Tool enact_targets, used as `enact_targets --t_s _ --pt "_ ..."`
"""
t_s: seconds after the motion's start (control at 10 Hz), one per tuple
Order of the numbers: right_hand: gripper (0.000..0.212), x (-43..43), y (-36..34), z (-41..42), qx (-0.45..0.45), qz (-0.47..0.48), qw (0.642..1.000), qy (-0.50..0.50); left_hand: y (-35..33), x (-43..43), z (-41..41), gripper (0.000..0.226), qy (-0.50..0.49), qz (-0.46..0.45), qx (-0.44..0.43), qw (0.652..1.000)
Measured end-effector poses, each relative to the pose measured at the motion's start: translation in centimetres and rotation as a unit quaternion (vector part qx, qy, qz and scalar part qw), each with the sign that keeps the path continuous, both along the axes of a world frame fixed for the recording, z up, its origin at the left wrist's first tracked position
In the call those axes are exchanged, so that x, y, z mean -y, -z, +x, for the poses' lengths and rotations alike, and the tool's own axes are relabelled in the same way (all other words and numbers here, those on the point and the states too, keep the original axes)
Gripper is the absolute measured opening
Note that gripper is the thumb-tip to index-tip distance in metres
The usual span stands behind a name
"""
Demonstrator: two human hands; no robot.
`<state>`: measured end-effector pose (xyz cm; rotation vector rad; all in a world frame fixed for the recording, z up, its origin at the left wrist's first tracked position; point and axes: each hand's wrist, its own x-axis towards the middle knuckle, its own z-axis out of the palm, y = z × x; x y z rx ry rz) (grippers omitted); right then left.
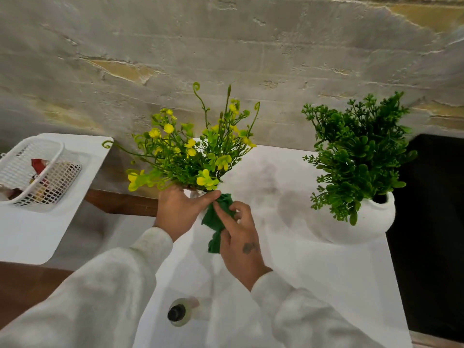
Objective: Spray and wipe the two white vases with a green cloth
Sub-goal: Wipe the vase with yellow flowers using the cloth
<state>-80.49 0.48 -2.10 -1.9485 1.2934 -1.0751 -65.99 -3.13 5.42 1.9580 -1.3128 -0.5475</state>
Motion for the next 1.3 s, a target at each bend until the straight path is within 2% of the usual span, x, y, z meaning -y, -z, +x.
enact_targets --t_s 0.1,0.2,0.3,0.4,0.5,0.6,0.7,0.8,0.9,1.0,1.1,1.2,1.3 --pt "0.061 2.0 0.0 0.2 0.016 0.028 0.999 0.029 0.1 -0.1 -0.1 0.031 -0.007 0.029 -0.020 0.999" --pt "0.060 4.8 -0.3 0.1 0.009 0.072 0.997 0.041 -0.1 -0.3 0.0 0.066 -0.023 0.044 -0.058 0.997" --pt "0.061 5.2 -0.3 -0.1 0.002 0.072 0.997 0.035 -0.6 -0.2 -0.1 0.063 -0.026 0.050 -0.061 0.997" --pt "0.063 2.0 0.5 -0.1 0.009 0.029 1.000 0.001 -0.9 0.1 -0.1 0.037 -0.018 0.039 -0.031 0.999" --pt "0.065 0.3 1.0 -0.3 0.013 0.032 0.999 -0.017 -0.8 0.5 0.0 0.031 -0.005 0.047 -0.051 0.998" --pt "0.064 2.2 0.8 0.1 0.029 0.043 0.999 0.017 -1.4 0.1 0.1 0.035 0.003 0.075 -0.112 0.991" --pt "0.060 5.3 0.0 -0.2 0.016 0.093 0.994 0.052 -1.6 -0.2 0.1 0.042 0.018 0.074 -0.115 0.990" --pt "0.063 5.6 -0.4 -0.4 -0.023 0.079 0.996 0.028 -1.3 -0.2 0.3 0.043 0.023 0.062 -0.131 0.989" --pt "0.064 2.8 0.4 -0.5 -0.063 0.004 0.998 -0.012 -0.7 0.0 0.7 0.052 0.020 0.073 -0.119 0.990" --pt "0.059 0.8 1.1 -0.7 -0.060 0.026 0.997 -0.037 -0.9 -0.1 0.6 0.045 0.031 0.054 -0.029 0.998" --pt "0.061 1.5 0.8 -0.2 -0.023 0.030 0.999 -0.008 -0.7 0.1 0.8 0.044 0.074 0.011 0.046 0.996" --pt "0.060 4.6 0.2 0.1 0.003 0.080 0.996 0.045 -2.8 -0.8 -0.1 0.074 0.021 0.111 -0.053 0.992" --pt "0.052 6.7 -0.3 -0.5 0.009 0.162 0.986 0.046 -2.3 -0.3 0.2 0.082 0.008 0.120 -0.115 0.986"
